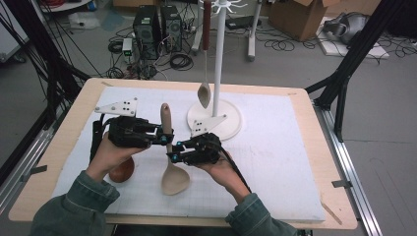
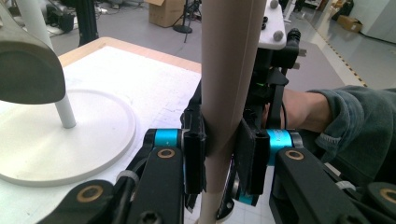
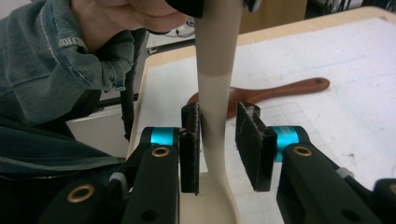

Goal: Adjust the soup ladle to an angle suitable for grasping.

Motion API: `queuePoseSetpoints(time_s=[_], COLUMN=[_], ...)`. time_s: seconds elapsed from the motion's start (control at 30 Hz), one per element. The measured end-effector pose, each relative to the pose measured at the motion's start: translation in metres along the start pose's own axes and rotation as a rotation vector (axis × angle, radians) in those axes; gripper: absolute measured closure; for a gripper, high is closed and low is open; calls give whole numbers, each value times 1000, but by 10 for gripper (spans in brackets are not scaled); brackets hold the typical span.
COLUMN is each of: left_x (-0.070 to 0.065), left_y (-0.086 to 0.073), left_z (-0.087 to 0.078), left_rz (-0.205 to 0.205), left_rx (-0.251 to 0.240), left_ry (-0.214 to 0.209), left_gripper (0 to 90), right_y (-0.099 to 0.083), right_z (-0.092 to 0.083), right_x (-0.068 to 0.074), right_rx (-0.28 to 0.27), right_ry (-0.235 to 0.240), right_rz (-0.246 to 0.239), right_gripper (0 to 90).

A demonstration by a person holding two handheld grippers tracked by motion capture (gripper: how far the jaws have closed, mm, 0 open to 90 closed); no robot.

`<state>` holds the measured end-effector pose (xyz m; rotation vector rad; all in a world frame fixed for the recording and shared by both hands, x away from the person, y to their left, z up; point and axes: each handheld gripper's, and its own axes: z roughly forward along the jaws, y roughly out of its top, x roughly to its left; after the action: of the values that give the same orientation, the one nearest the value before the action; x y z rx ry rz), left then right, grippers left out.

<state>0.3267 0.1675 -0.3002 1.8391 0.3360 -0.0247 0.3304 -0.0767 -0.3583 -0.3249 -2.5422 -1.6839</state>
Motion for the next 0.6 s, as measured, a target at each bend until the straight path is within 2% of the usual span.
queuePoseSetpoints(time_s=[0.1,0.27,0.37,0.43,0.53,0.6], left_x=[0,0,1,2,2,2], left_y=[0,0,0,0,-1,-2], left_z=[0,-1,-2,-3,-5,-6], left_rz=[3,8,4,1,-2,1], left_rx=[4,-3,-4,-3,-6,5], left_ry=[-2,-6,8,24,41,52], left_gripper=[748,747,736,677,654,633], right_y=[0,2,2,2,2,2], right_z=[2,1,0,0,-2,-3], right_x=[-1,2,4,4,5,5], right_rx=[-27,-25,-18,-10,-2,0], right_ry=[28,23,-5,-23,-30,-54], right_rz=[-4,-14,-18,-21,-13,-19], right_gripper=[767,784,786,787,787,787])
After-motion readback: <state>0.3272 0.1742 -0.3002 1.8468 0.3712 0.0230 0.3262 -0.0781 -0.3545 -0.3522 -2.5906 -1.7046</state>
